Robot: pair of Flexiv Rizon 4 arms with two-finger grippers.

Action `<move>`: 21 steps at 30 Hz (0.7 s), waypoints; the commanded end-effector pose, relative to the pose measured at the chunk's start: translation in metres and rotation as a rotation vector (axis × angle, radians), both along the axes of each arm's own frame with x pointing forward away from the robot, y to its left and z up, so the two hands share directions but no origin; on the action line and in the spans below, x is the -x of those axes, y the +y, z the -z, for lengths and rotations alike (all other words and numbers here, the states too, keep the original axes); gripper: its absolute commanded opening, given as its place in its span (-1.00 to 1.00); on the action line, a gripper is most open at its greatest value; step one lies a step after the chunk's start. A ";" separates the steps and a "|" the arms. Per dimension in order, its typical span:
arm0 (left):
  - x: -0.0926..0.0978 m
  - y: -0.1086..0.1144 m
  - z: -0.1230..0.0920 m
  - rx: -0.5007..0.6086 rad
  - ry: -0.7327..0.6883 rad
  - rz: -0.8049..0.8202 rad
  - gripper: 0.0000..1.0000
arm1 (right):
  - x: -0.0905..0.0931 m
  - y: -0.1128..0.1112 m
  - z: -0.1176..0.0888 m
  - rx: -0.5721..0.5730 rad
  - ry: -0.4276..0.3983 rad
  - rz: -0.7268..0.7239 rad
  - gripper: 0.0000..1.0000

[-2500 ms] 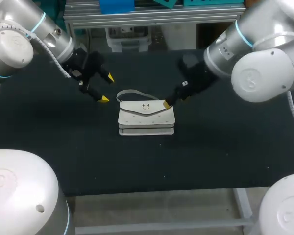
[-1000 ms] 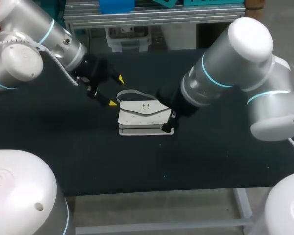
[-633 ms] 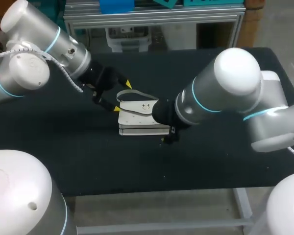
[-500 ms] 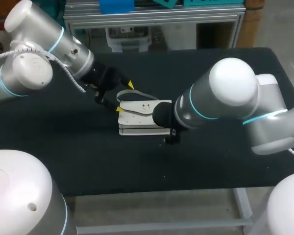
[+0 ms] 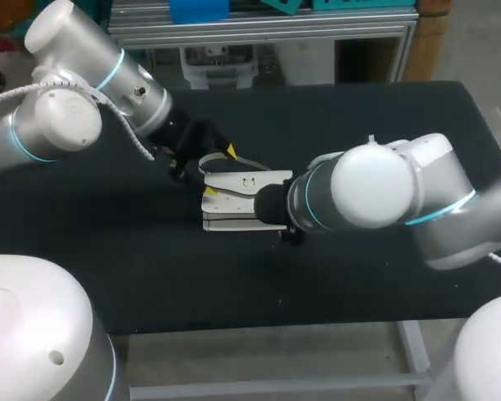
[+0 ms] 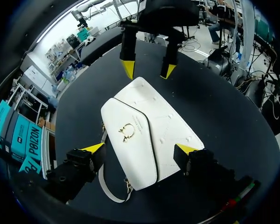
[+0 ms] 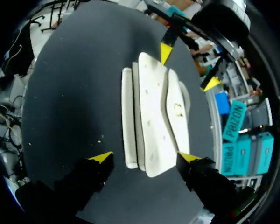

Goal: Pick up the bag, open it, inspect its contents, close it, and place it on the opposite side

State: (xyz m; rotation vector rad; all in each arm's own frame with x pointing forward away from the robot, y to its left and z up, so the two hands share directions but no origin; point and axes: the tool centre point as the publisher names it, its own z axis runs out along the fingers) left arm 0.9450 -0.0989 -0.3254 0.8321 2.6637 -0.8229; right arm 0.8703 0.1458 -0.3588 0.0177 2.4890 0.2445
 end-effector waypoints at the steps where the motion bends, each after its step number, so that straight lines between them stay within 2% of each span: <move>1: 0.000 -0.004 0.004 -0.004 -0.001 0.003 1.00 | -0.013 0.005 0.011 0.019 -0.025 -0.003 0.65; 2: 0.000 -0.005 0.005 -0.005 -0.002 0.005 1.00 | -0.016 0.004 0.010 0.020 -0.029 -0.016 0.46; 4: 0.000 -0.005 0.005 -0.005 -0.002 0.005 1.00 | -0.017 0.004 0.010 0.023 -0.030 -0.017 0.44; 5: 0.000 -0.007 0.007 -0.004 -0.002 0.008 1.00 | -0.023 0.003 0.011 0.031 -0.032 -0.027 0.33; 12: -0.002 -0.011 0.013 -0.013 0.011 0.010 1.00 | -0.033 0.004 0.011 0.043 -0.036 -0.051 0.15; 16: -0.004 -0.011 0.016 -0.017 0.019 0.010 1.00 | -0.039 0.006 0.014 0.048 -0.035 -0.059 0.13; 18: -0.005 -0.011 0.016 -0.017 0.021 0.010 1.00 | -0.042 0.007 0.015 0.053 -0.034 -0.063 0.00; 21: -0.005 -0.011 0.016 -0.017 0.021 0.010 1.00 | -0.042 0.007 0.015 0.053 -0.034 -0.063 0.00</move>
